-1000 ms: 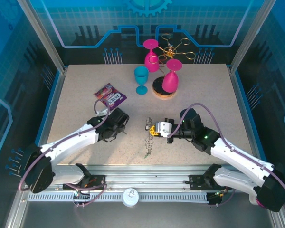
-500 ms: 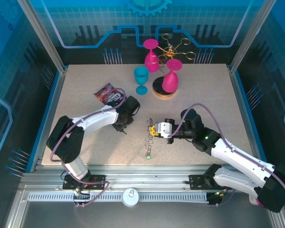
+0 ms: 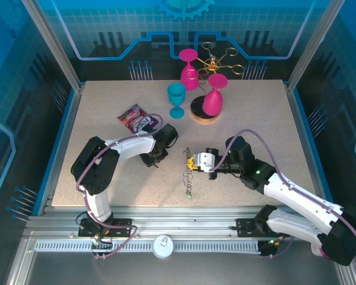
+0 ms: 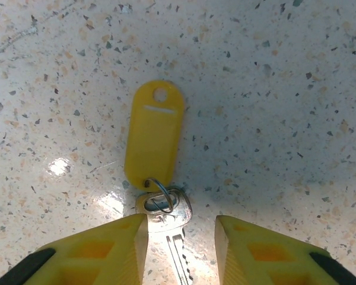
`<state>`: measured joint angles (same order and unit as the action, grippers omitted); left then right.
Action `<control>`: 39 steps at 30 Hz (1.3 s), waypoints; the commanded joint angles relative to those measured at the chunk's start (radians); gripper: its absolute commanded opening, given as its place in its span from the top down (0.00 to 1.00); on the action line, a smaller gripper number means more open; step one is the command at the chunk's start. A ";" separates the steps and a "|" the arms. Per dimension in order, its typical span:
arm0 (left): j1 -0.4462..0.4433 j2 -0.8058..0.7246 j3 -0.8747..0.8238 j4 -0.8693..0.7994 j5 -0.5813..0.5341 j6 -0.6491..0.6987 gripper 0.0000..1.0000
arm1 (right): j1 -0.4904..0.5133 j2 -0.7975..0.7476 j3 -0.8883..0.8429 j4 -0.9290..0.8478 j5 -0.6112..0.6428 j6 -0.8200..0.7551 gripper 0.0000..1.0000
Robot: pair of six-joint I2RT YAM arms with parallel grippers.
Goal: Put the keys on the keyring
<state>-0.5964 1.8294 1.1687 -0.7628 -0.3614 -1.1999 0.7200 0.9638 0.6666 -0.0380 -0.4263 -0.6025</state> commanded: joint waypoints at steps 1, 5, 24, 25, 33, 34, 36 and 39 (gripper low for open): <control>0.011 0.024 0.014 -0.027 -0.005 -0.015 0.67 | 0.018 -0.006 -0.002 0.009 -0.011 -0.005 1.00; 0.014 0.032 0.007 -0.027 -0.007 -0.020 0.70 | 0.017 -0.004 -0.002 0.009 -0.013 -0.005 1.00; 0.019 0.047 -0.002 -0.049 -0.053 -0.044 0.81 | 0.019 0.001 -0.001 0.000 -0.031 -0.008 1.00; 0.019 0.047 -0.003 -0.050 -0.056 -0.045 0.81 | 0.019 0.000 -0.001 -0.002 -0.031 -0.008 1.00; 0.022 0.056 -0.003 -0.048 -0.064 -0.053 0.84 | 0.020 -0.002 0.001 -0.008 -0.037 -0.010 1.00; 0.022 0.057 -0.003 -0.047 -0.065 -0.053 0.86 | 0.020 -0.002 0.001 -0.009 -0.037 -0.010 1.00; 0.023 0.057 -0.004 -0.047 -0.068 -0.053 0.90 | 0.021 -0.003 0.002 -0.012 -0.037 -0.010 1.00; 0.022 0.051 -0.007 -0.049 -0.075 -0.053 0.94 | 0.021 -0.005 0.003 -0.016 -0.038 -0.012 1.00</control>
<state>-0.5831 1.8675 1.1683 -0.7811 -0.4091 -1.2327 0.7216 0.9668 0.6666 -0.0612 -0.4347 -0.6029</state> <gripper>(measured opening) 0.068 0.064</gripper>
